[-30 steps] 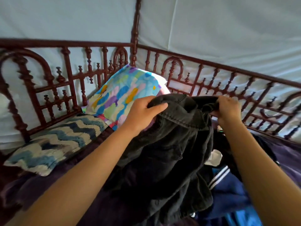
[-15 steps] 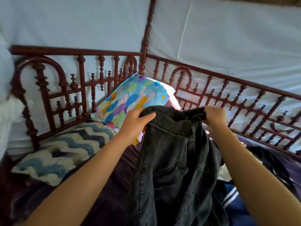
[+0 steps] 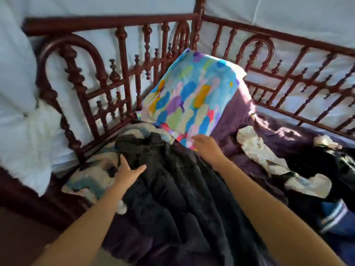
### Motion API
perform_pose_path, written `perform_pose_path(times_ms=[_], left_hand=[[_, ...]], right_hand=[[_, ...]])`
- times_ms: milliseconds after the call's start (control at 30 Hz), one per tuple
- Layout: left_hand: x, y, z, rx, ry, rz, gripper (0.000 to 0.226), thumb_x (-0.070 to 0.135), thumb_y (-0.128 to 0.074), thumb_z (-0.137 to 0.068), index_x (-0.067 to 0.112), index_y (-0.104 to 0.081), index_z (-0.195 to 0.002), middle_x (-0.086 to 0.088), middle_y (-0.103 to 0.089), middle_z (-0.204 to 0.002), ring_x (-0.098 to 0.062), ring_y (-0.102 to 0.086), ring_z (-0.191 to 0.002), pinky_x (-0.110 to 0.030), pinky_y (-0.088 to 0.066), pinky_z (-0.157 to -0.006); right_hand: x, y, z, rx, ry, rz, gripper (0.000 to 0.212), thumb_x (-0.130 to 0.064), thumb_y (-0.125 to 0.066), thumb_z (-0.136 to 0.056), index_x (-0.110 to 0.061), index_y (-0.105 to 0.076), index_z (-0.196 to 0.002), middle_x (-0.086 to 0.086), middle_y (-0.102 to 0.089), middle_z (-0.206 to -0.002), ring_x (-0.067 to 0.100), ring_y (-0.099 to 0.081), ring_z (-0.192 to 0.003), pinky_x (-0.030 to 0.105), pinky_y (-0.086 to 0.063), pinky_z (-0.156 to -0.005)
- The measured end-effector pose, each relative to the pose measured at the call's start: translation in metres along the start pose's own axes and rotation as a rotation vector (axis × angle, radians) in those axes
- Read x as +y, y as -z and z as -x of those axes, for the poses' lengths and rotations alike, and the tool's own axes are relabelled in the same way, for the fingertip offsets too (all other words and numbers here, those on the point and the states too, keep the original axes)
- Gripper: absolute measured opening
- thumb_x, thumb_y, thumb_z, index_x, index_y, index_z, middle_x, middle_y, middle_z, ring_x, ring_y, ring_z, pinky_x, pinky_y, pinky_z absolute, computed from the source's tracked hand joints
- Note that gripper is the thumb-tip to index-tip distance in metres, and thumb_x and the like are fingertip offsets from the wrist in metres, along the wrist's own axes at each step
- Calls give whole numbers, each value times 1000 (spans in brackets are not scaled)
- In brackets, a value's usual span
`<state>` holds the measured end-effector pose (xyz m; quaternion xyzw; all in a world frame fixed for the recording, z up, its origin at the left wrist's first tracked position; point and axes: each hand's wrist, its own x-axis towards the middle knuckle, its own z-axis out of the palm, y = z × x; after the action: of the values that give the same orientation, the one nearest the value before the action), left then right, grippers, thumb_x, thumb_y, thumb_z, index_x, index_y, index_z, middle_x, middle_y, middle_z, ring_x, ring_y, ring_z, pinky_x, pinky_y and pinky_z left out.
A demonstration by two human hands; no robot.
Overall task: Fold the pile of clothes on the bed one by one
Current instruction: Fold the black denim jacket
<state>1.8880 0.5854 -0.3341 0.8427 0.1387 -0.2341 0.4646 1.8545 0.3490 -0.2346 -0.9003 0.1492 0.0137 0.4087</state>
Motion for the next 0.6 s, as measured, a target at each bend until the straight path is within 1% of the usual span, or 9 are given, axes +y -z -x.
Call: perform_pose_path(times_ms=[67,133,200,300,400,433,467,500,600], left_hand=[[-55,-27,3,-81,18,-134,93,41,-61,-88,17,4,-150,-9,-11,-157,-30,-20,-142,-40,-26,-111],[-91,-48,12,-51,-75,-361,82,43,-56,-90,15,-9,-150,-6,-19,-155,-27,-19,-142,-38,-25,-112],[-102,-62,17,11,-188,-584,72,47,-50,-92,18,-17,-149,-3,-24,-153,-25,-19,-141,-37,-27,-112],[-95,-77,23,4,-250,-727,55,44,-44,-95,24,-28,-144,0,-25,-152,-23,-17,-141,-45,-26,-111],[-80,-90,23,-38,-291,-765,39,39,-44,-96,28,-44,-133,6,-35,-144,-19,-22,-137,-54,-22,-109],[-76,-94,24,-40,-292,-776,36,38,-44,-96,29,-47,-131,7,-38,-142,-19,-24,-136,-55,-20,-109],[-74,-99,24,-37,-287,-782,35,37,-45,-95,29,-48,-130,7,-40,-140,-18,-25,-135,-56,-19,-109],[-73,-102,25,-34,-279,-786,35,37,-45,-95,29,-49,-129,7,-42,-139,-18,-27,-134,-56,-18,-110],[-76,-108,28,-35,-245,-804,33,37,-46,-95,28,-52,-126,7,-44,-137,-19,-29,-133,-55,-18,-110]], right_hand=[[63,-41,38,-103,-220,66,33,-10,-50,-93,-3,-57,-125,15,-61,-113,24,-60,-95,27,-45,-79],[120,-70,81,-159,-456,134,40,-17,-50,-95,-9,-49,-134,13,-54,-127,25,-56,-109,29,-45,-88],[163,-88,121,-189,-625,222,46,-24,-50,-95,-13,-41,-139,13,-44,-135,29,-47,-121,32,-42,-98],[194,-95,162,-209,-767,331,56,-30,-50,-93,-17,-28,-143,11,-35,-139,30,-36,-128,32,-36,-103],[208,-88,178,-168,-825,313,73,-33,-55,-91,-20,-12,-148,9,-30,-143,30,-32,-131,37,-35,-105],[213,-86,181,-167,-834,316,75,-35,-56,-90,-21,-11,-148,8,-30,-144,29,-32,-132,38,-35,-104],[218,-84,182,-183,-835,335,74,-37,-57,-89,-21,-14,-148,6,-31,-144,28,-32,-132,39,-35,-103],[223,-83,183,-214,-831,367,67,-38,-57,-89,-20,-23,-145,5,-34,-142,27,-33,-131,39,-35,-102],[231,-88,187,-276,-775,461,34,-34,-51,-91,-20,-51,-122,3,-48,-131,24,-39,-125,35,-37,-98]])
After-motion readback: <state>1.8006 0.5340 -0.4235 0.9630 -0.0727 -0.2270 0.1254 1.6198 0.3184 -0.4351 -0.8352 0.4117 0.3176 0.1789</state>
